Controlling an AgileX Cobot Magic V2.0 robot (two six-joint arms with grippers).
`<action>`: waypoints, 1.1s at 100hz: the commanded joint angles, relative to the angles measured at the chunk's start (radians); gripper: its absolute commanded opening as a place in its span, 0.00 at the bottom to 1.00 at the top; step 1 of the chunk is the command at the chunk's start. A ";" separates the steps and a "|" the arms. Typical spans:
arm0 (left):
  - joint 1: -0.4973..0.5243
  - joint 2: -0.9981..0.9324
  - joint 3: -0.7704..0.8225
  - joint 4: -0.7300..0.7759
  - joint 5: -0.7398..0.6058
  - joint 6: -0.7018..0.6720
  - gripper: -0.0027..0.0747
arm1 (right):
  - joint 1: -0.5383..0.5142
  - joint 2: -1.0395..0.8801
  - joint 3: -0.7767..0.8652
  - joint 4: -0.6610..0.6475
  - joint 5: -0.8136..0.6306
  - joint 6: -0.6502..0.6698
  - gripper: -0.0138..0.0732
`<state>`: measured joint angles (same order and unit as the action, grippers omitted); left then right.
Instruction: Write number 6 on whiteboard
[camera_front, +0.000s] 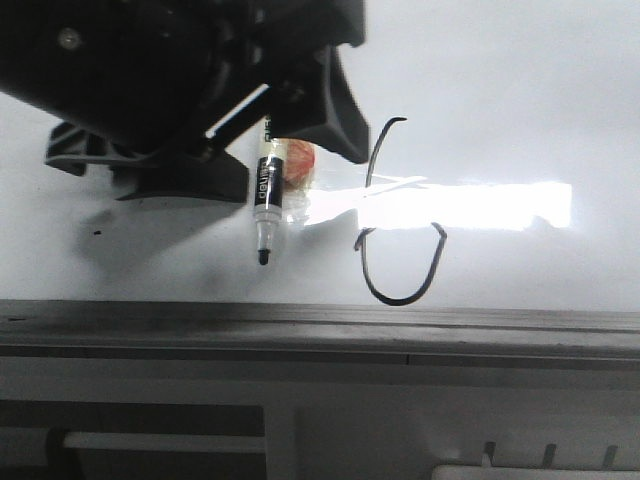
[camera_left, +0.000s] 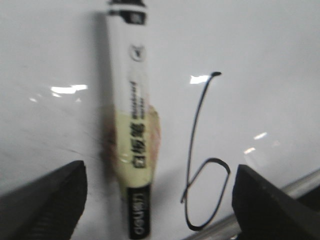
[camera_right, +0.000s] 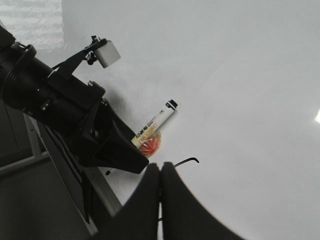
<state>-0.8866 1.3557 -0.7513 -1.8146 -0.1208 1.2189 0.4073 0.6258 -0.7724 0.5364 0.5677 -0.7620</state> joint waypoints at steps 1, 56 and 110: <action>0.034 -0.055 0.000 0.034 -0.181 0.026 0.82 | -0.007 -0.025 -0.026 0.037 -0.056 0.004 0.09; -0.026 -0.820 0.295 0.067 -0.086 0.260 0.01 | -0.007 -0.597 0.288 0.012 -0.139 0.069 0.09; -0.026 -0.967 0.420 0.063 -0.066 0.260 0.01 | -0.007 -0.646 0.370 0.012 -0.142 0.069 0.09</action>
<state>-0.9062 0.3817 -0.3037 -1.7668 -0.2122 1.4793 0.4055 -0.0128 -0.3794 0.5364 0.5062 -0.6968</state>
